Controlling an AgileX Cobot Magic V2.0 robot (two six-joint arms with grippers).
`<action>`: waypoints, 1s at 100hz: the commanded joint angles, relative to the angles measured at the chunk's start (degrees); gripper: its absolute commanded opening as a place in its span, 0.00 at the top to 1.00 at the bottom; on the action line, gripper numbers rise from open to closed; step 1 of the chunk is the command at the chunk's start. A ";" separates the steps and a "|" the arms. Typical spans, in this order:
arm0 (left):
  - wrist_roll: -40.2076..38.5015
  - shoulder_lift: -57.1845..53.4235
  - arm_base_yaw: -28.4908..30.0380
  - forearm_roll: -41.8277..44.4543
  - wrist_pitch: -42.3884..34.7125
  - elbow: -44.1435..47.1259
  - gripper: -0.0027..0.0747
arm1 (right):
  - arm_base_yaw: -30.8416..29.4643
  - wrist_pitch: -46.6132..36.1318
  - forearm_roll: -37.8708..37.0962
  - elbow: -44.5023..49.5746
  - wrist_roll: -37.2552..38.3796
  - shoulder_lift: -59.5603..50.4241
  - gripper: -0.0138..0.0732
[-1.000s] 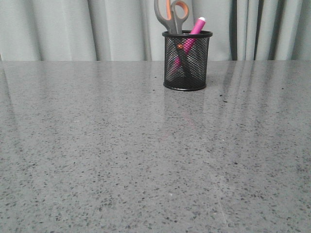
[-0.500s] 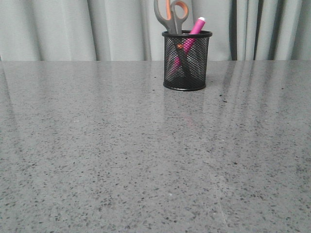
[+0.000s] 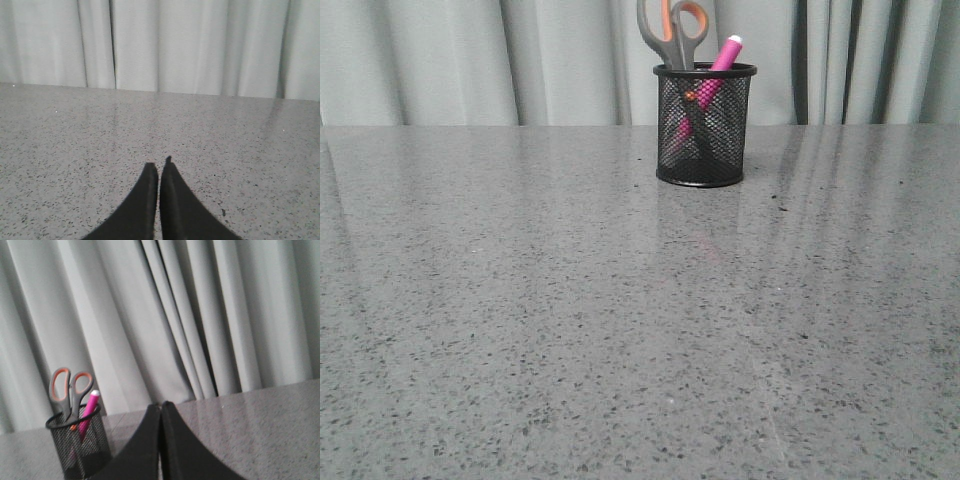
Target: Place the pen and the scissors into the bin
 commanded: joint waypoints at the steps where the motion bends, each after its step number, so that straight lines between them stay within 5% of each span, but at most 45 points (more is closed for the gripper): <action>1: -0.60 -1.85 -0.16 -0.61 -4.04 2.57 0.99 | -0.47 -4.41 -1.73 -0.97 -1.01 0.49 0.93; 37: -0.60 -1.85 -0.16 -0.61 -4.04 2.57 0.99 | -14.37 9.81 -23.67 -0.71 11.63 -1.64 0.93; 66: -0.60 -1.85 -0.16 -0.61 -4.04 2.57 0.99 | -26.79 24.34 -46.68 2.66 34.38 -7.58 0.93; 100: -0.60 -1.85 -0.16 -0.61 -4.04 2.57 0.99 | -26.68 33.08 -48.63 2.92 34.38 -15.03 0.93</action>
